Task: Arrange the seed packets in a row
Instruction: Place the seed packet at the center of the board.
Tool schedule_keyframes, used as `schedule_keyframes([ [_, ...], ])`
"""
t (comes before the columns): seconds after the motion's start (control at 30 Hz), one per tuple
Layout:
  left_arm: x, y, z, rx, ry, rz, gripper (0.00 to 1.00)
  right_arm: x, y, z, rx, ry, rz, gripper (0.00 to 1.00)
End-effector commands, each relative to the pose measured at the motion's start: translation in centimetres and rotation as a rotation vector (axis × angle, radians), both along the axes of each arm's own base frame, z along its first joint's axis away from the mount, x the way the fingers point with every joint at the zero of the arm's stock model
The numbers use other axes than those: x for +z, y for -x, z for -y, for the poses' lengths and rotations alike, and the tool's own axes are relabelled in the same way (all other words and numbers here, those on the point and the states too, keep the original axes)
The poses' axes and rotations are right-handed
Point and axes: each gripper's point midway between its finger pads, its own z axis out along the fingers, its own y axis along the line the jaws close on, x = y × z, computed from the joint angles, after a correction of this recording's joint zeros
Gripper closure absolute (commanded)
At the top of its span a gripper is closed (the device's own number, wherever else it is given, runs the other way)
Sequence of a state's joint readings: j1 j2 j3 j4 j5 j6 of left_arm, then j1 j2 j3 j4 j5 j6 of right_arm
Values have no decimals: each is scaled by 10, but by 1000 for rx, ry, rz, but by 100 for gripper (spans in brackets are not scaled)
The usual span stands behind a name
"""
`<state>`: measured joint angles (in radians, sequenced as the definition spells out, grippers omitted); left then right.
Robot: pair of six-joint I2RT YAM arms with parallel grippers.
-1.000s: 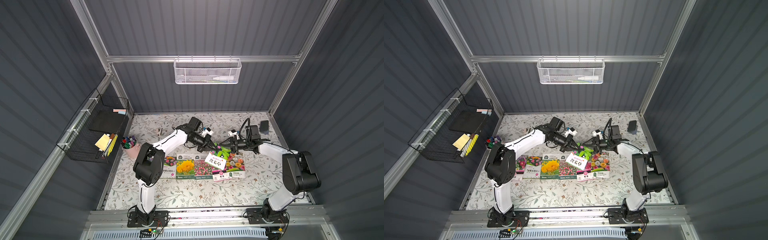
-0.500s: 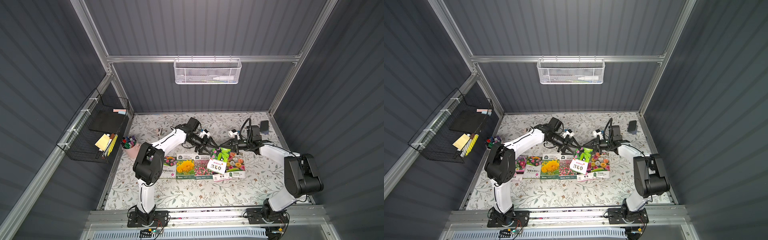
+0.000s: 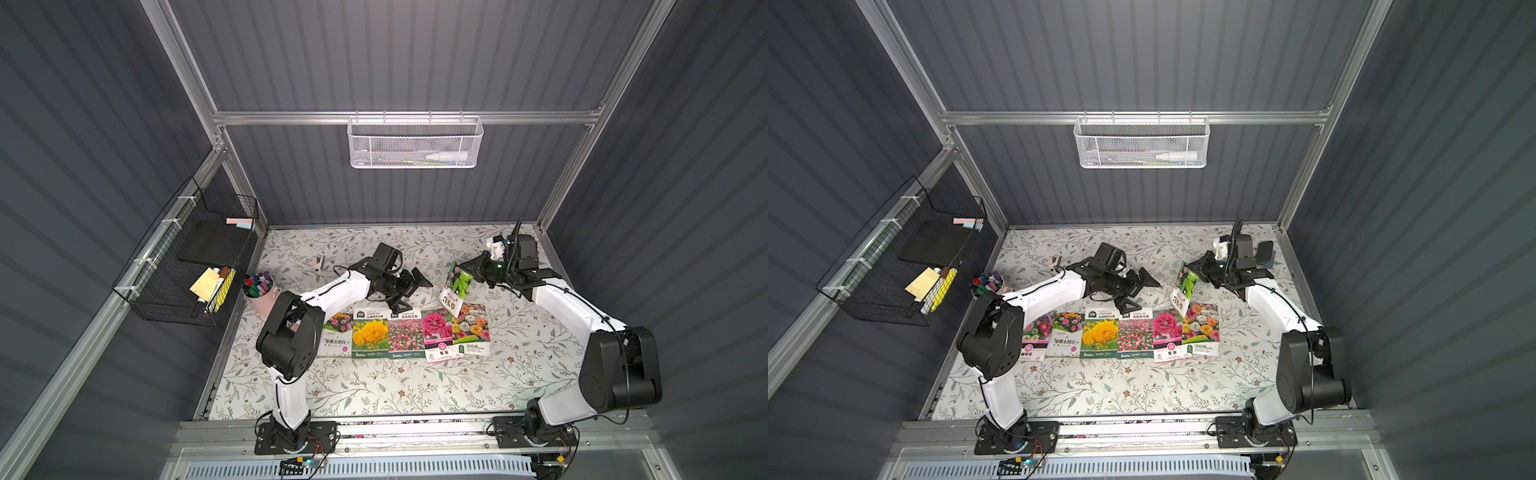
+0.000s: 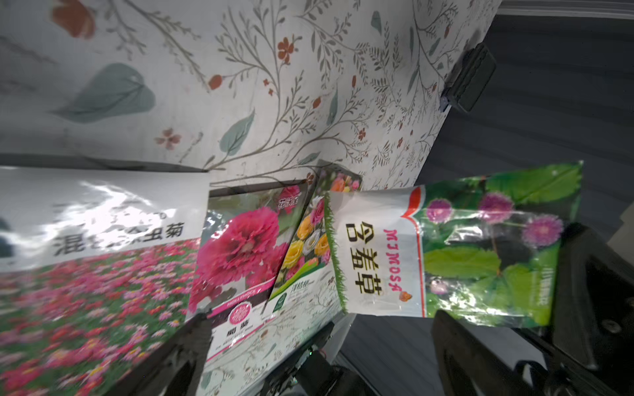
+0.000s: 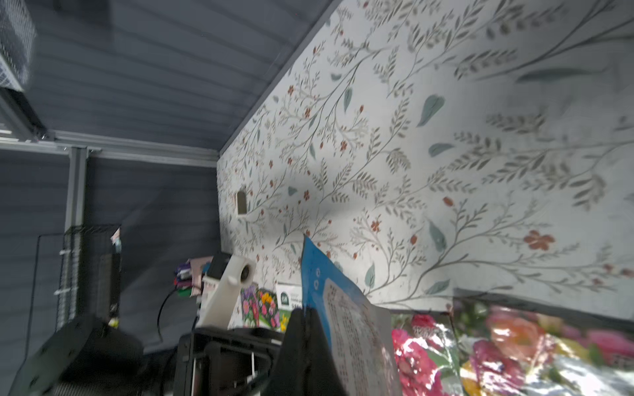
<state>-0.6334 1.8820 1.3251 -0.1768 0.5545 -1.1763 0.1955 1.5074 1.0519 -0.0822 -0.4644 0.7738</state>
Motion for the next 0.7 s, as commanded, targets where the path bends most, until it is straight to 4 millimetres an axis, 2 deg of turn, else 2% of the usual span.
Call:
schedule_keyframes([
  [0.0,27,-40,27,204,81,204,1,2,-27,22,-233,78,85,100],
  [0.13,19,-59,37,346,98,293,1,3,-36,25,-348,116,166,100],
  [0.27,27,-75,47,416,133,381,1,-6,-43,34,-471,125,180,100],
  [0.37,25,-80,52,444,121,425,1,-14,-50,38,-533,94,159,100],
  [0.57,15,-86,68,531,155,468,1,-17,-59,29,-549,-2,141,100],
  [0.67,3,-81,73,539,149,438,1,-19,-65,31,-574,-11,140,100],
])
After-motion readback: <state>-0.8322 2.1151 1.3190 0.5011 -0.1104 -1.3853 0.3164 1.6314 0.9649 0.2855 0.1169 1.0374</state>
